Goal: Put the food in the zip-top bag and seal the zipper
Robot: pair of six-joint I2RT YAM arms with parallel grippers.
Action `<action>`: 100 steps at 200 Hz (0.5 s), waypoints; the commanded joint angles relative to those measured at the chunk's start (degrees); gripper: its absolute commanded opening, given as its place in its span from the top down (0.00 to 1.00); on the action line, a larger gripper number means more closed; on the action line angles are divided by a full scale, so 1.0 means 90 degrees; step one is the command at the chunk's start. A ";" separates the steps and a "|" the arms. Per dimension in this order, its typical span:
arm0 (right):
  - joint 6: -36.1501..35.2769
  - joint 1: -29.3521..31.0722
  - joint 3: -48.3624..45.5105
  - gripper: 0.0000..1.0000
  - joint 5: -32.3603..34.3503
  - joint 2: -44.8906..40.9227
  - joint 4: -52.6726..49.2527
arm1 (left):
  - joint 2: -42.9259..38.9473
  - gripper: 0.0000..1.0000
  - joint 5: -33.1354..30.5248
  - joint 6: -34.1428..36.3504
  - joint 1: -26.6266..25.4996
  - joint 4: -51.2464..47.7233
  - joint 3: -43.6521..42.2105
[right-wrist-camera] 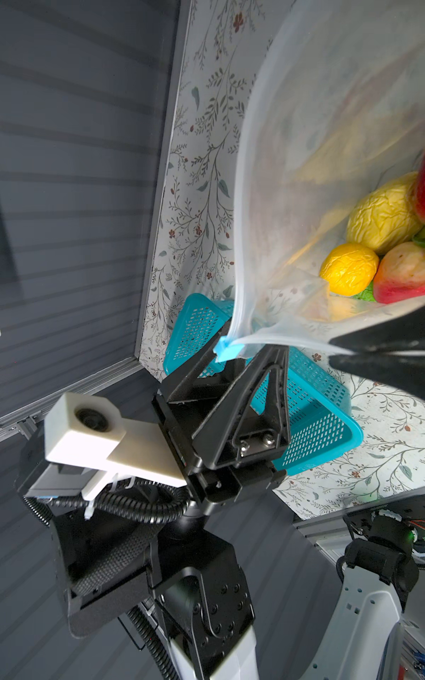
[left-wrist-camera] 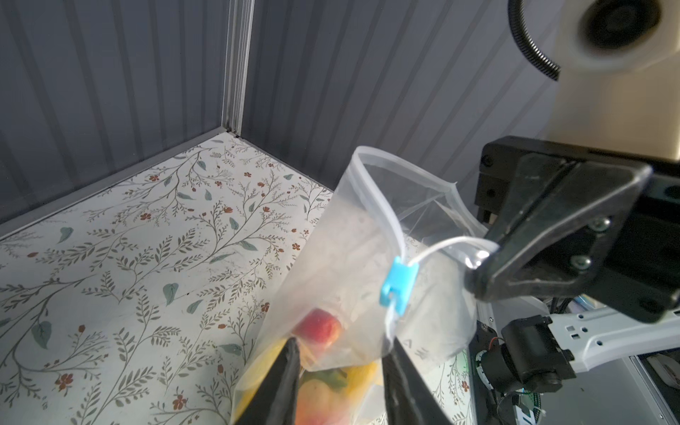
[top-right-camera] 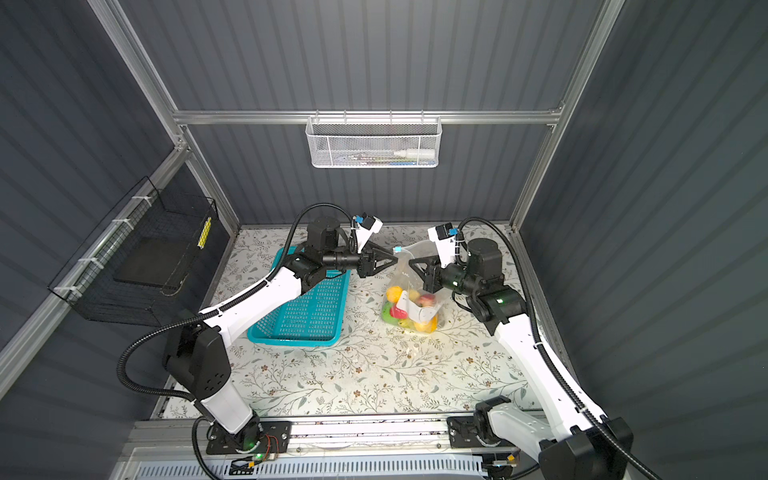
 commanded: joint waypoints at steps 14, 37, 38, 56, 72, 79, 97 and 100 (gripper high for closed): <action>-0.0077 -0.0038 0.0134 1.00 -0.0019 0.0022 0.0044 | 0.0083 0.60 0.0317 -0.0281 0.0019 0.0294 0.0308; -0.0082 -0.0033 0.0134 1.00 -0.0019 0.0042 0.0056 | 0.0139 0.62 0.0419 -0.0353 0.0000 0.0303 0.0385; -0.0082 -0.0033 0.0134 1.00 -0.0019 0.0040 0.0060 | 0.0142 0.62 0.0420 -0.0353 -0.0005 0.0301 0.0386; -0.0087 -0.0033 0.0142 1.00 -0.0022 0.0043 0.0056 | 0.0188 0.76 0.0522 -0.0353 -0.0020 0.0248 0.0450; -0.0101 -0.0032 0.0153 1.00 -0.0030 0.0043 0.0043 | 0.0222 1.00 0.0576 -0.0334 -0.0020 0.0166 0.0523; -0.0115 -0.0033 0.0163 1.00 -0.0027 0.0048 0.0016 | 0.0224 1.00 0.0577 -0.0342 -0.0020 0.0142 0.0534; -0.0167 -0.0048 0.0214 1.00 -0.0004 0.0012 -0.0051 | 0.0203 1.00 0.0512 -0.0267 -0.0020 0.0055 0.0552; -0.0192 -0.0043 0.0215 1.00 -0.0005 0.0004 -0.0069 | 0.0203 1.00 0.0500 -0.0253 -0.0021 0.0027 0.0564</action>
